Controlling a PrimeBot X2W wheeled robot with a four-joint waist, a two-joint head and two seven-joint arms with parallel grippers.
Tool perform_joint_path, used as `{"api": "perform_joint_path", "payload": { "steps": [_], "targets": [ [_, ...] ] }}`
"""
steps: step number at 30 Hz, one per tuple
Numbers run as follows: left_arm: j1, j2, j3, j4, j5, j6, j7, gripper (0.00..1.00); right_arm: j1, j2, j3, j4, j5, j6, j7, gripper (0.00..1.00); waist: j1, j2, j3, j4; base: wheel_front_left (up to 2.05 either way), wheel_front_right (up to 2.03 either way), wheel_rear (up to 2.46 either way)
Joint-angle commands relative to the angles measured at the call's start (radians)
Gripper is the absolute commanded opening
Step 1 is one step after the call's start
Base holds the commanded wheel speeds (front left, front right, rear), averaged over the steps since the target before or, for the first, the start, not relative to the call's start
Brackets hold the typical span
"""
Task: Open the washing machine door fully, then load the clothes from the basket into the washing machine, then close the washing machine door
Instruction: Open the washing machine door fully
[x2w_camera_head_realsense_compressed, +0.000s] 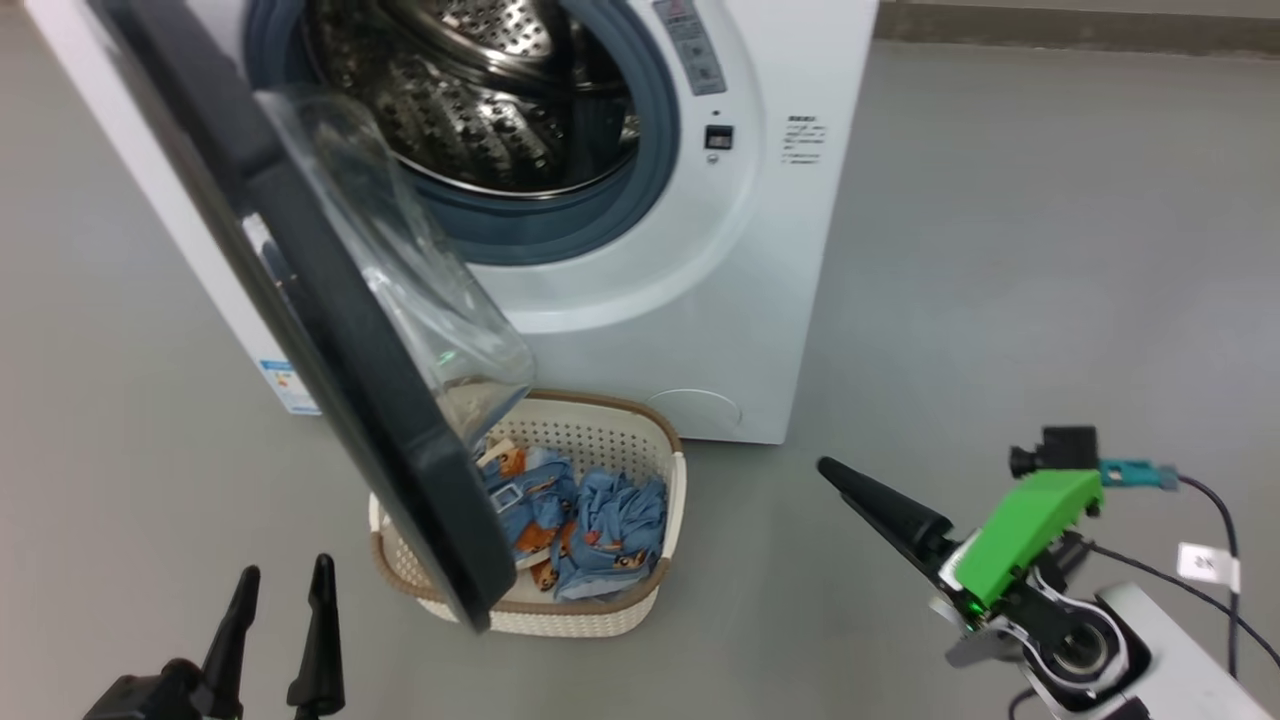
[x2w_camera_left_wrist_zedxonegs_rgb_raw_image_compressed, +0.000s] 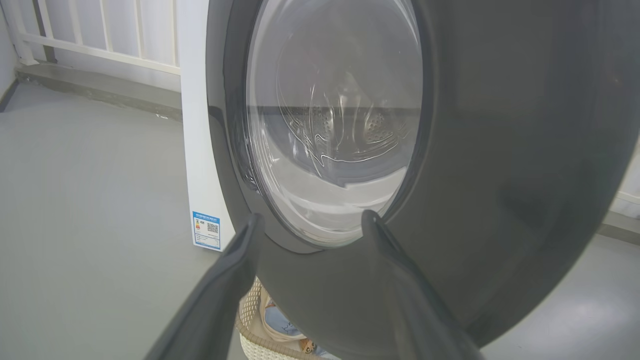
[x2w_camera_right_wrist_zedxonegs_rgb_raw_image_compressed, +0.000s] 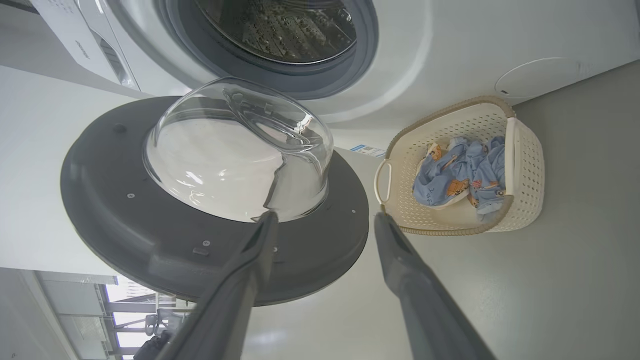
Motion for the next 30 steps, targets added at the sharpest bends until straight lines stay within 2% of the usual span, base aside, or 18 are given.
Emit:
{"api": "perform_joint_path", "payload": {
  "steps": [1, 6, 19, 23, 27, 29, 30],
  "targets": [
    [-0.006, 0.020, 0.040, -0.031, 0.003, 0.000, -0.006, 1.00, 0.013, -0.016, 0.000, -0.030, -0.014, 0.006, -0.025, 1.00, 0.0000, 0.0000, -0.013, -0.025, 0.00, 0.00, 0.00],
    [0.011, 0.014, 0.053, -0.039, 0.012, 0.000, -0.006, 1.00, 0.075, -0.074, 0.015, -0.031, -0.059, 0.006, -0.123, 1.00, 0.0000, 0.0000, -0.018, -0.045, 0.00, 0.00, 0.00],
    [0.025, 0.004, 0.062, -0.037, 0.017, 0.000, -0.006, 1.00, 0.170, -0.148, 0.065, 0.019, -0.134, 0.006, -0.473, 1.00, 0.0000, 0.0000, -0.045, -0.053, 0.00, 0.00, 0.00],
    [0.026, 0.000, 0.065, -0.038, 0.018, 0.000, -0.006, 1.00, 0.178, -0.172, 0.101, 0.061, -0.196, 0.006, -0.577, 1.00, 0.0000, 0.0000, -0.048, -0.051, 0.00, 0.00, 0.00],
    [0.024, -0.002, 0.064, -0.036, 0.019, 0.000, -0.006, 1.00, 0.177, -0.189, 0.118, 0.103, -0.282, 0.006, -0.600, 1.00, 0.0000, 0.0000, -0.048, -0.049, 0.00, 0.00, 0.00],
    [0.024, -0.002, 0.066, -0.036, 0.019, 0.000, -0.006, 1.00, 0.174, -0.186, 0.081, 0.122, -0.360, 0.006, -0.602, 1.00, 0.0000, 0.0000, -0.048, -0.048, 0.00, 0.00, 0.00],
    [0.023, -0.003, 0.067, -0.036, 0.020, 0.000, -0.006, 1.00, 0.185, -0.169, 0.017, 0.123, -0.450, 0.006, -0.603, 1.00, 0.0000, 0.0000, -0.047, -0.047, 0.00, 0.00, 0.00]
  ]
}}
